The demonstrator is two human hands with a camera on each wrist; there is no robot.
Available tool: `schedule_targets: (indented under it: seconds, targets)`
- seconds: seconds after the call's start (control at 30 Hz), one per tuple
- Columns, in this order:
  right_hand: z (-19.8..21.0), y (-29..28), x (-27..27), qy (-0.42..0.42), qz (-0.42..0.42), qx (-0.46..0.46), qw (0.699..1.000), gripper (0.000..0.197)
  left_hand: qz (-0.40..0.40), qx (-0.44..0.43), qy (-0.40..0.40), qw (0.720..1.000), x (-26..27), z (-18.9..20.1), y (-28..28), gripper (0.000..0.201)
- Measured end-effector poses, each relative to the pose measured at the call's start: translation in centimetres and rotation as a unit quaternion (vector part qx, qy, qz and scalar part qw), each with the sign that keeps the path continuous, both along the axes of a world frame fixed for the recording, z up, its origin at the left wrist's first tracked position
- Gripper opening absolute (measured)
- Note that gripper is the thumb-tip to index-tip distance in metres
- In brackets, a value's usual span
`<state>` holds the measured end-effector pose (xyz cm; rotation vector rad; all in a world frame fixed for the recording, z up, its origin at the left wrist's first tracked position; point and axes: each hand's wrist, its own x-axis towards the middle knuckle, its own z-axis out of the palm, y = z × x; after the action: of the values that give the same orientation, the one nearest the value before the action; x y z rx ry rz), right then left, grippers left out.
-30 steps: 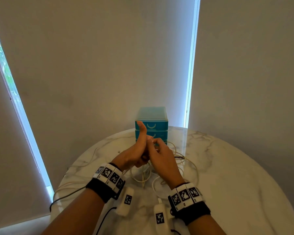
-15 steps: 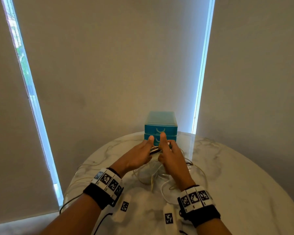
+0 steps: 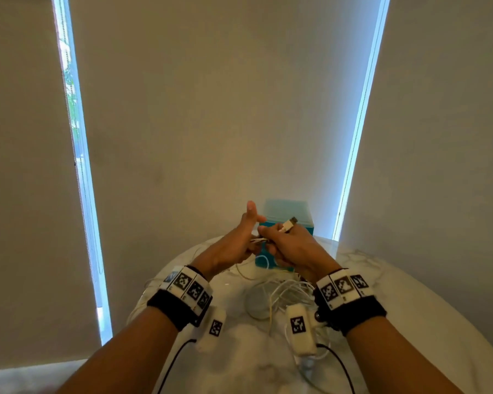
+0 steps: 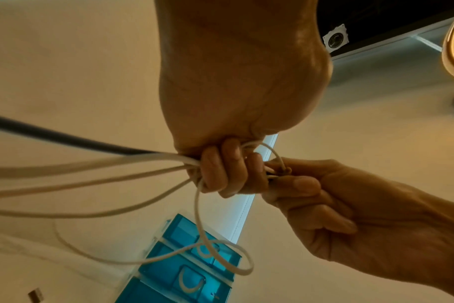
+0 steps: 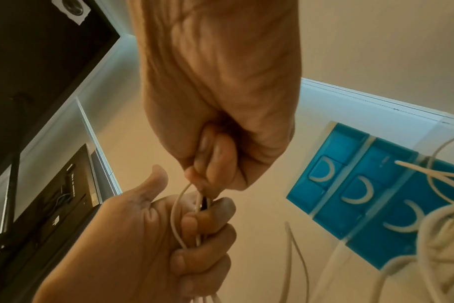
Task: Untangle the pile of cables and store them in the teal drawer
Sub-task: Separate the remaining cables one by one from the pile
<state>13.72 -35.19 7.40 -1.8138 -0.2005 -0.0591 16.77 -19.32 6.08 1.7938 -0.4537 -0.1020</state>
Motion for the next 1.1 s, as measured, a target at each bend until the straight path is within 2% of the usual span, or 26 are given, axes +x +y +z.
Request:
schedule_targets:
  seconds: [0.1,0.2,0.27,0.33,0.4,0.43,0.47,0.53,0.63,0.67,0.7,0.77,0.83,0.87,0.9,0.93,1.0,1.03,1.07,1.1]
  targets:
    - [1.0,-0.6,0.7,-0.048,-0.061,0.016,0.997,0.033,-0.009,0.028,-0.004,1.000,0.8,-0.7,1.5,0.078]
    - [2.7,-3.5,1.8,-0.108,-0.184,0.092,0.973,0.032,0.026,0.104,-0.043,0.993,2.3,-2.2,4.5,0.093]
    - [2.9,-4.8,2.4,-0.134,-0.232,0.070,0.961,0.037,0.065,0.166,-0.078,0.981,3.1,-3.5,6.2,0.099]
    - [2.2,-4.9,2.9,-0.145,-0.248,0.017,0.958,0.042,0.096,0.229,-0.092,0.964,3.9,-5.0,7.6,0.091]
    - [1.7,-4.9,3.3,-0.139,-0.271,0.018,0.952,0.042,0.139,0.291,-0.102,0.941,4.3,-5.5,9.2,0.086]
    - [1.5,-4.9,3.4,-0.136,-0.276,0.031,0.951,0.041,0.176,0.329,-0.127,0.919,4.5,-5.1,10.4,0.086]
    - [1.3,-4.7,3.4,-0.141,-0.277,0.033,0.950,0.041,0.220,0.368,-0.180,0.886,4.8,-4.2,11.8,0.085]
    - [0.6,-3.7,3.3,-0.171,-0.272,0.007,0.947,0.043,0.290,0.422,-0.298,0.806,6.1,-1.3,14.6,0.079]
    - [0.2,-1.2,2.7,-0.219,-0.251,0.007,0.943,0.036,0.367,0.405,-0.419,0.725,7.8,2.7,16.9,0.065]
    - [0.2,-0.7,2.6,-0.217,-0.234,0.012,0.947,0.034,0.382,0.423,-0.420,0.707,8.3,3.0,17.4,0.066]
    - [0.1,-0.5,2.5,-0.199,-0.203,0.010,0.959,0.033,0.375,0.474,-0.380,0.700,8.6,2.6,17.8,0.072]
    - [-0.8,-0.5,2.2,-0.129,-0.107,-0.042,0.985,0.036,0.305,0.613,-0.205,0.700,8.9,0.1,18.4,0.087]
    - [-2.6,-0.7,1.7,-0.085,-0.049,-0.144,0.985,0.042,0.212,0.690,-0.033,0.691,8.4,-2.8,18.2,0.085]
    - [-3.4,-0.9,1.4,-0.089,-0.046,-0.185,0.978,0.044,0.180,0.693,-0.006,0.698,8.3,-3.8,17.5,0.079]
    - [-4.0,-1.2,1.1,-0.102,-0.052,-0.212,0.971,0.047,0.156,0.673,-0.015,0.723,8.1,-4.4,16.2,0.072]
    - [-4.4,-1.2,1.0,-0.111,-0.060,-0.218,0.968,0.050,0.134,0.624,-0.056,0.768,7.9,-4.4,14.6,0.063]
    - [-5.0,-1.4,0.7,-0.100,-0.068,-0.189,0.974,0.049,0.099,0.430,-0.130,0.888,6.7,-3.9,10.0,0.051]
    - [-5.2,-1.3,0.6,-0.098,-0.076,-0.176,0.977,0.048,0.059,0.322,-0.120,0.937,5.4,-3.4,7.2,0.054]
    - [-5.4,-1.3,0.6,-0.100,-0.088,-0.168,0.977,0.046,0.003,0.233,-0.086,0.969,3.8,-2.7,4.3,0.067]
    - [-5.5,-1.2,0.5,-0.106,-0.098,-0.160,0.976,0.045,-0.055,0.173,-0.045,0.982,2.4,-2.5,1.9,0.083]
